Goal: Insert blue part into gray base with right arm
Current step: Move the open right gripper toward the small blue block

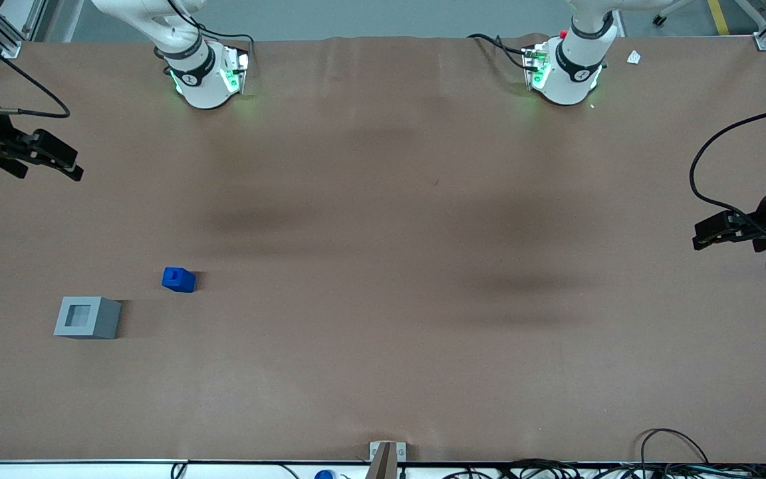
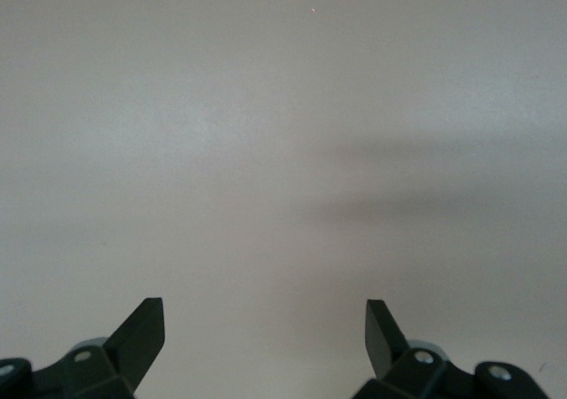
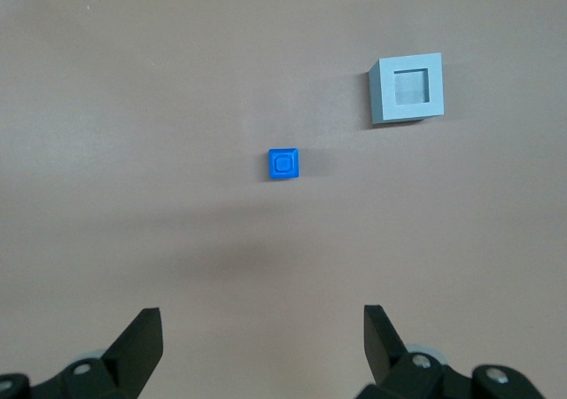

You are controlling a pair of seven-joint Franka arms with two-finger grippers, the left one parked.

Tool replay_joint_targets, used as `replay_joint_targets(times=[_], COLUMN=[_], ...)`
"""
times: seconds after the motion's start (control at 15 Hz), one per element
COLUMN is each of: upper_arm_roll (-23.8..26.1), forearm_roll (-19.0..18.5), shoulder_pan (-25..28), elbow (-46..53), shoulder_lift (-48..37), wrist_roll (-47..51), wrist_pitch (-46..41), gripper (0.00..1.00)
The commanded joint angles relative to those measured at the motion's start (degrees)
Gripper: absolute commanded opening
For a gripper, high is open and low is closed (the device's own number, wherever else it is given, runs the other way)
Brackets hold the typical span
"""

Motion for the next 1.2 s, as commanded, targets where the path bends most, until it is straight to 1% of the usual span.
replay_joint_targets(times=[0.0, 0.2, 0.33, 0.6, 1.13], upper_arm_roll=[0.2, 0.1, 0.1, 0.2, 0.2], forearm_roll=[-0.6, -0.6, -0.3, -0.3, -0.3], shoulder_pan=[-0.3, -0.5, -0.4, 0.2, 0.6], elbow=[-0.1, 0.4, 0.4, -0.2, -5.6], shoulder_lift=[-0.3, 0.4, 3.4, 10.7, 21.4], wrist_roll=[0.4, 0.3, 0.2, 0.2, 0.3], wrist_pitch=[-0.9, -0.6, 0.7, 6.5, 19.1], gripper=[1.0, 1.0, 1.0, 1.0, 1.0])
